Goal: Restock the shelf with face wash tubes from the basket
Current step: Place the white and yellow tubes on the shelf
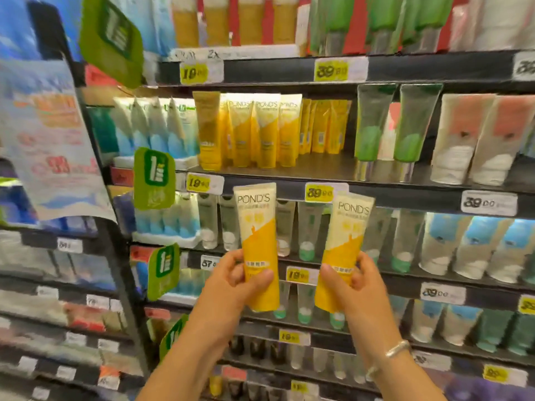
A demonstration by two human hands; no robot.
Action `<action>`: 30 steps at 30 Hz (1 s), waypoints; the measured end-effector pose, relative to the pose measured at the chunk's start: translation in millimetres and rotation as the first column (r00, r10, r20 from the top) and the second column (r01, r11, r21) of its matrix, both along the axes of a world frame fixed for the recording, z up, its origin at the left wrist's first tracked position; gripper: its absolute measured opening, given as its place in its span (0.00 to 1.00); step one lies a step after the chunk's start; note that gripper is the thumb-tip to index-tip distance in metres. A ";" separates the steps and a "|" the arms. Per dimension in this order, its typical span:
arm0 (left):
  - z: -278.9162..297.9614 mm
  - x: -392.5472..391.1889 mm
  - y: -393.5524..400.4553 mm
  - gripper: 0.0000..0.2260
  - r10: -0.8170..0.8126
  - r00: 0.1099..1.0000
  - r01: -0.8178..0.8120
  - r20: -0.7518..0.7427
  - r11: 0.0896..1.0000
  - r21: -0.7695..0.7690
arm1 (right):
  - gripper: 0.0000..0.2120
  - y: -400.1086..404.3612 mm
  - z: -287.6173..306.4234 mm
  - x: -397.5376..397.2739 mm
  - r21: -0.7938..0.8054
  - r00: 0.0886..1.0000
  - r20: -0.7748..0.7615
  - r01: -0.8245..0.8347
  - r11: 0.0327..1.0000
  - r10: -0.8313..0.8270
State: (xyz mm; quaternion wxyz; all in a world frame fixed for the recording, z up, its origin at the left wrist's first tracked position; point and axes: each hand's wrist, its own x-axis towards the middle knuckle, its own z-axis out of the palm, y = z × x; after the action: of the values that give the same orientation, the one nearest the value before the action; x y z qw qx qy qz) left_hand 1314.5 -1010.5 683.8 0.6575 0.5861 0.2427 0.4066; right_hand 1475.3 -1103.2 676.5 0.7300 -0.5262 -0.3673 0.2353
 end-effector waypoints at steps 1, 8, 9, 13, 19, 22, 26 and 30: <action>7.5 -2.9 12.1 0.26 -0.013 1.000 0.013 -0.001 1.000 0.022 | 0.13 9.1 6.3 -2.7 0.012 1.000 -0.006 0.002 1.000 -0.002; 52.4 2.1 76.3 0.25 -0.034 0.999 0.033 0.013 0.996 0.086 | 0.17 59.7 52.0 -3.4 0.024 0.997 0.022 -0.072 0.997 0.071; 58.6 5.0 84.0 0.24 -0.031 0.999 0.030 0.013 0.994 0.104 | 0.17 68.0 59.0 -0.9 0.034 0.997 0.029 -0.075 0.997 0.074; 85.4 21.5 115.3 0.19 0.015 1.000 -0.019 0.028 0.986 0.167 | 0.21 101.0 87.0 11.2 0.074 0.993 0.086 -0.086 0.993 0.080; 117.9 49.3 152.2 0.12 0.057 0.998 -0.058 0.011 0.983 0.175 | 0.23 150.3 121.5 35.6 0.105 0.983 0.152 -0.125 0.987 0.108; 128.1 56.8 168.1 0.09 0.082 0.997 -0.080 0.001 0.974 0.211 | 0.18 172.3 129.1 42.6 0.130 0.978 0.167 -0.146 0.981 0.123; 131.0 65.4 186.2 0.10 0.116 0.993 -0.121 0.035 0.955 0.272 | 0.19 195.5 129.8 47.5 0.125 0.973 0.215 -0.118 0.985 0.090; 126.3 75.2 196.8 0.12 0.156 0.988 -0.147 -0.004 0.942 0.302 | 0.23 213.8 129.6 47.7 0.075 0.961 0.277 -0.030 0.997 0.008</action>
State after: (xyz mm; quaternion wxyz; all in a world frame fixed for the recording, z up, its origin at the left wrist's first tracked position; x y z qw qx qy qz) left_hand 1389.7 -813.7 810.1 0.5241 0.6644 0.2316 0.4799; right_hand 1523.0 -889.4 806.1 0.6894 -0.5214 -0.4793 0.1521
